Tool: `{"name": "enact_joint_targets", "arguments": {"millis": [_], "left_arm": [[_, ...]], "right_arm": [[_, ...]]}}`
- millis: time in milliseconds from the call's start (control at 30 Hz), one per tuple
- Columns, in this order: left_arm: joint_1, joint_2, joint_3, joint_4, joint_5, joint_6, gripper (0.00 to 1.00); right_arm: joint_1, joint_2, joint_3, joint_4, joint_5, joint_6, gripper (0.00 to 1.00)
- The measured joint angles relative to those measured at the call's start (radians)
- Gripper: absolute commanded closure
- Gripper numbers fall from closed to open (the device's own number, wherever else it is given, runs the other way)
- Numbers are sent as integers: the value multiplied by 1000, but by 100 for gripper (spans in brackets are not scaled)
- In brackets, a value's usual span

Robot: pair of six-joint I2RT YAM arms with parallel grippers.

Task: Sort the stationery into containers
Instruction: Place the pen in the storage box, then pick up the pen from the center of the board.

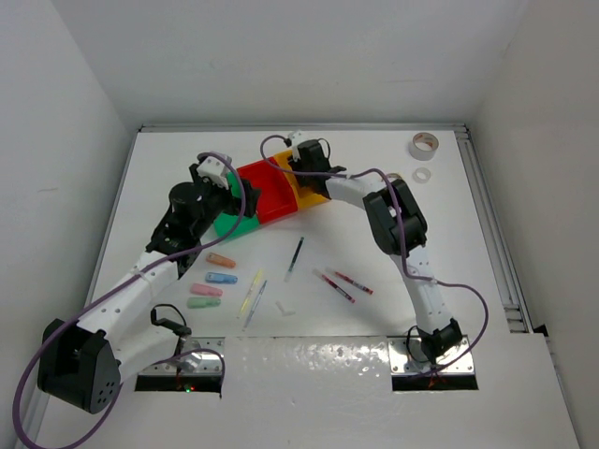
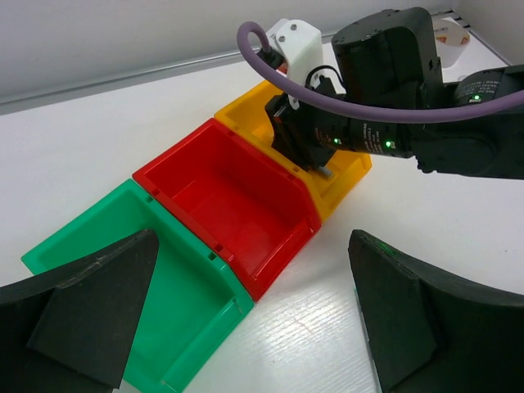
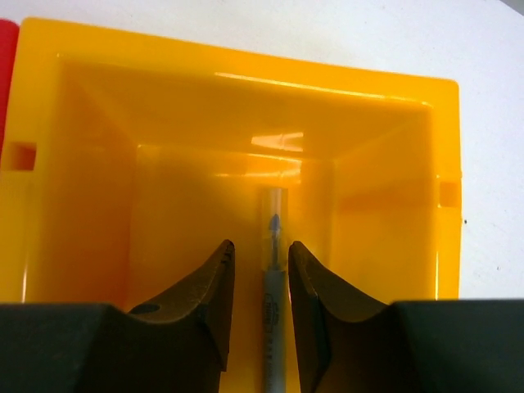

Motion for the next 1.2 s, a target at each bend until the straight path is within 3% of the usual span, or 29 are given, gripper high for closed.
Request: {"name": "enact_joint_targets", "arguments": {"millis": [200, 533, 667, 700, 800, 867, 933, 1067, 1200], "left_arm": [[0, 0, 0, 7, 1, 3, 0], [0, 2, 0, 20, 33, 21, 2], [0, 2, 0, 8, 56, 32, 20], [0, 2, 0, -2, 61, 32, 24], [-2, -4, 0, -42, 82, 34, 35], [-7, -13, 0, -77, 92, 33, 43], [-11, -24, 0, -114, 100, 30, 49], [-40, -47, 0, -181, 97, 30, 50], [-89, -78, 0, -240, 64, 37, 38]], "right_arm": [[0, -86, -82, 22, -30, 2, 66], [1, -397, -208, 172, -56, 16, 62], [4, -552, -369, 190, -82, 21, 51], [6, -590, -418, 180, -100, 19, 42], [17, -690, -545, 124, -175, 6, 30], [37, -749, -628, 71, -217, -2, 31], [68, -797, -705, 24, -244, 6, 39], [138, -849, -826, -24, -243, 84, 43], [203, -857, -874, -56, -148, 183, 40]]}}
